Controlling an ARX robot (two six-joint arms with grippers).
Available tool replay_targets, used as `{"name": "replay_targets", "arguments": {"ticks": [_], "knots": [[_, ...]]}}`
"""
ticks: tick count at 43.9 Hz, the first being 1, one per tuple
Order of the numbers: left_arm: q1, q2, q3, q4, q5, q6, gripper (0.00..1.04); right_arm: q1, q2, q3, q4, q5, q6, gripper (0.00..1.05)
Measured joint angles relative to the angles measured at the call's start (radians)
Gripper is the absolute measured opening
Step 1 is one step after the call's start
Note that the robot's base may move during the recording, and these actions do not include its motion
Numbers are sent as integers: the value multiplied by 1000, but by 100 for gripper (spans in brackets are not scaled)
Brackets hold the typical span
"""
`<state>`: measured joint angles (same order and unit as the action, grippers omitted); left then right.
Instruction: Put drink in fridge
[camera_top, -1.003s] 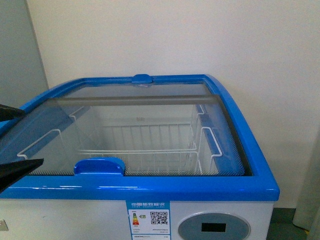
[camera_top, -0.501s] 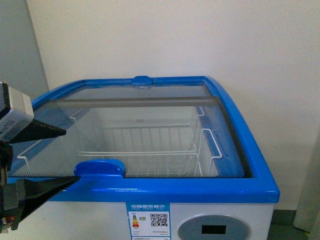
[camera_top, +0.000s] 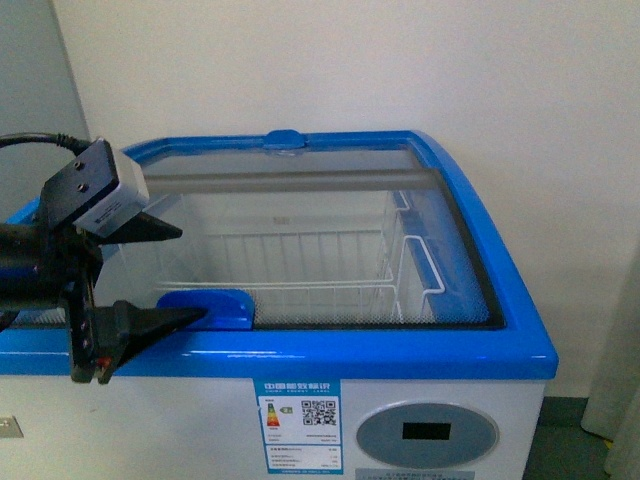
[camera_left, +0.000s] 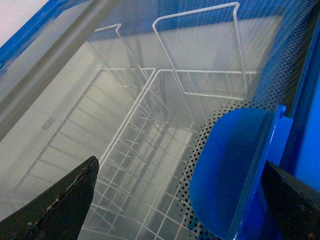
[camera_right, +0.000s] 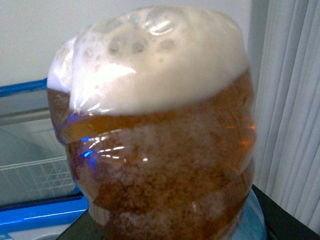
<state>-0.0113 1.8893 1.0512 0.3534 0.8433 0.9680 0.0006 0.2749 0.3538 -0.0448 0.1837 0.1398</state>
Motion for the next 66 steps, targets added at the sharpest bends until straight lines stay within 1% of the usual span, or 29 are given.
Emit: {"name": "replay_targets", "arguments": {"ticks": [7, 9, 12, 15, 20, 24, 31, 34, 37, 39, 43, 45, 46, 47, 54, 55, 57, 59, 62, 65, 66], "knots": [[-7, 62, 97, -24, -6, 7, 97, 0, 0, 0, 0, 0, 0, 45], [-8, 83, 128, -12, -8, 6, 97, 0, 0, 0, 0, 0, 0, 45], [-13, 124, 190, 23, -42, -7, 97, 0, 0, 0, 0, 0, 0, 45], [-23, 174, 277, 49, -108, -6, 97, 0, 0, 0, 0, 0, 0, 45], [-41, 249, 410, 61, -186, 0, 97, 0, 0, 0, 0, 0, 0, 45], [-60, 317, 523, 105, -283, -8, 97, 0, 0, 0, 0, 0, 0, 45], [-76, 380, 616, 190, -444, -36, 97, 0, 0, 0, 0, 0, 0, 45], [-80, 389, 628, 241, -511, -80, 97, 0, 0, 0, 0, 1, 0, 45], [-82, 368, 615, 266, -589, -160, 97, 0, 0, 0, 0, 0, 0, 45], [-82, 324, 571, 273, -640, -239, 97, 0, 0, 0, 0, -1, 0, 45], [-76, 245, 492, 261, -710, -356, 97, 0, 0, 0, 0, 0, 0, 45], [-71, 187, 441, 240, -744, -425, 97, 0, 0, 0, 0, 0, 0, 45], [-65, 139, 401, 212, -774, -501, 97, 0, 0, 0, 0, 0, 0, 45], [-60, 105, 372, 195, -786, -534, 97, 0, 0, 0, 0, 0, 0, 45], [-24, -160, 121, 121, -806, -863, 97, 0, 0, 0, 0, 0, 0, 45], [-21, -206, 75, 111, -808, -912, 97, 0, 0, 0, 0, 0, 0, 45], [-23, -352, -82, 108, -820, -1043, 97, 0, 0, 0, 0, 0, 0, 45], [-46, -487, -220, 80, -818, -1126, 97, 0, 0, 0, 0, 0, 0, 45], [-119, -719, -441, -8, -814, -1215, 97, 0, 0, 0, 0, -3, 0, 45], [-233, -999, -648, -183, -806, -1255, 97, 0, 0, 0, 0, 2, 0, 45], [-247, -1031, -666, -210, -807, -1255, 97, 0, 0, 0, 0, 2, 0, 45]]}}
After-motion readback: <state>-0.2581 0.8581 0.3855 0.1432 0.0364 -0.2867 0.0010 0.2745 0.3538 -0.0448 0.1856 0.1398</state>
